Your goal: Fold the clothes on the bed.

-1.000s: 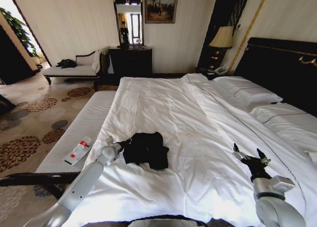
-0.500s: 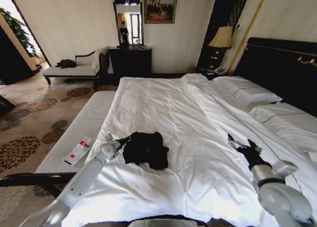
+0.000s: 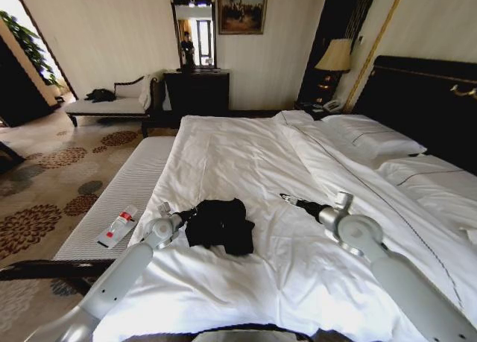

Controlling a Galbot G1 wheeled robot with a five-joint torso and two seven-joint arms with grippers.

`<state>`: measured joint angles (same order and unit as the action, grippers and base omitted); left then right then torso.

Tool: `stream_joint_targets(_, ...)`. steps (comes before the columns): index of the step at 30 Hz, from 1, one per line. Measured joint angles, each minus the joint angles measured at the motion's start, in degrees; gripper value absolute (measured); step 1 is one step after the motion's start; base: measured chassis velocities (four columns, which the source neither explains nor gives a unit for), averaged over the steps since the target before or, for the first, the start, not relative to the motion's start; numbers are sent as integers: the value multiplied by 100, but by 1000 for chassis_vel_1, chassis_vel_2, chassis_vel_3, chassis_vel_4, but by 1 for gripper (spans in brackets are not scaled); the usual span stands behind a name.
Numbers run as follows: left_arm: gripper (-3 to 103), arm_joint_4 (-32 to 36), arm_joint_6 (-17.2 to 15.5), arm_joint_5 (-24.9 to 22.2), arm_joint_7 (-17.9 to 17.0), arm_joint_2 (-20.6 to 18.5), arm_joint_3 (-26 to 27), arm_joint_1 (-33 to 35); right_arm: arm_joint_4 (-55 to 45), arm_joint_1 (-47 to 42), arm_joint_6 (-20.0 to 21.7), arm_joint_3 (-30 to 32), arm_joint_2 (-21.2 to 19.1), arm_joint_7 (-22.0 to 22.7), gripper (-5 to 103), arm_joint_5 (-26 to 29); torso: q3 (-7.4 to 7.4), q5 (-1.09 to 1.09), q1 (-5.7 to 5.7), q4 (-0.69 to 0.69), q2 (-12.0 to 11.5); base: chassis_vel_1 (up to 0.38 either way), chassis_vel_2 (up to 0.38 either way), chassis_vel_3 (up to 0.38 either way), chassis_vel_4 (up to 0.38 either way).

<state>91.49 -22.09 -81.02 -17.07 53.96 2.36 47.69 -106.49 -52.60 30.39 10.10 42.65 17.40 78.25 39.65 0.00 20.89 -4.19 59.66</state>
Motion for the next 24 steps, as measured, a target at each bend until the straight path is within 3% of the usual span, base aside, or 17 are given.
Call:
stream_joint_targets(10, 1, 300, -12, -46, -41, -132, 57, 184, 981, 1612, -28, -1829, 454, -200, 100, -311, 0, -1, 0, 1, 0, 0, 0, 0, 0)
stream_joint_targets(24, 1, 308, -49, -39, -74, -157, 25, 222, 1581, 2081, -6, -2502, 945, -154, 100, -321, -1, 0, -1, 0, 0, 0, 0, 0, 0)
